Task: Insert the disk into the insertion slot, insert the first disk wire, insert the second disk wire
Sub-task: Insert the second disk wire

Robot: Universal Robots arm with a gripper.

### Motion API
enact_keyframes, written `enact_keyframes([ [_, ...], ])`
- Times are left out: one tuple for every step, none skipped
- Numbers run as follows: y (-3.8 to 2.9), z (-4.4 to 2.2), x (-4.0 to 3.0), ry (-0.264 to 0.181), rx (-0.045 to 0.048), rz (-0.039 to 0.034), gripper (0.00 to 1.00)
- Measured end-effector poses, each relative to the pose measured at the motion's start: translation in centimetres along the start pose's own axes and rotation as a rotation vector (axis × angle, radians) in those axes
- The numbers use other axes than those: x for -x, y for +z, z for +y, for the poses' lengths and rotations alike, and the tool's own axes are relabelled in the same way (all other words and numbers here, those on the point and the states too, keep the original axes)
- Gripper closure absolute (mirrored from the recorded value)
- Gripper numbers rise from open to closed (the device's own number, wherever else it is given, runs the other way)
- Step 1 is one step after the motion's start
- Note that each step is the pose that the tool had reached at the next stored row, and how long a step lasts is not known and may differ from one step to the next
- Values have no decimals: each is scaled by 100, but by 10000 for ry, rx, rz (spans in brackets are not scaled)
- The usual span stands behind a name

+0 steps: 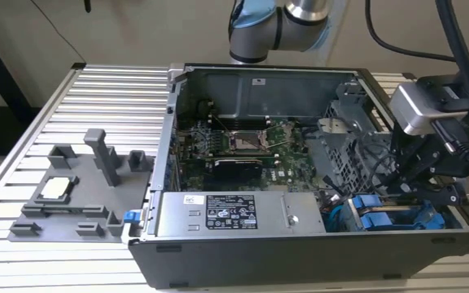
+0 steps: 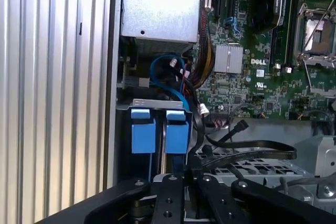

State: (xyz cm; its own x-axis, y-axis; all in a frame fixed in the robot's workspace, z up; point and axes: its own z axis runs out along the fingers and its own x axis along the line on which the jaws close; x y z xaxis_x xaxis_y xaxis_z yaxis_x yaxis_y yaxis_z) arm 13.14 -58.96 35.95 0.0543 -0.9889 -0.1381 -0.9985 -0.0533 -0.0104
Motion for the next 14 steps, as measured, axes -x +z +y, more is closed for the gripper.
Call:
enact_keyframes([
  [1,-21,-5,1,18,-1,84],
  [2,-35,-11,0,22,-4,84],
  [6,-41,-17,0,22,-22,84],
  [12,-43,-20,0,19,-78,84],
  [20,-44,-22,2,14,-158,84],
  [27,-47,-25,1,11,-233,84],
  [35,-48,-31,3,7,-285,84],
  [40,-51,-39,6,5,-314,84],
  [44,-55,-51,7,5,-318,84],
  [46,-60,-61,9,5,-318,84],
  [47,-65,-70,11,5,-318,84],
  [49,-68,-73,11,4,-325,84],
  [50,-68,-74,12,1,-351,84],
  [54,-68,-77,12,-2,-372,84],
])
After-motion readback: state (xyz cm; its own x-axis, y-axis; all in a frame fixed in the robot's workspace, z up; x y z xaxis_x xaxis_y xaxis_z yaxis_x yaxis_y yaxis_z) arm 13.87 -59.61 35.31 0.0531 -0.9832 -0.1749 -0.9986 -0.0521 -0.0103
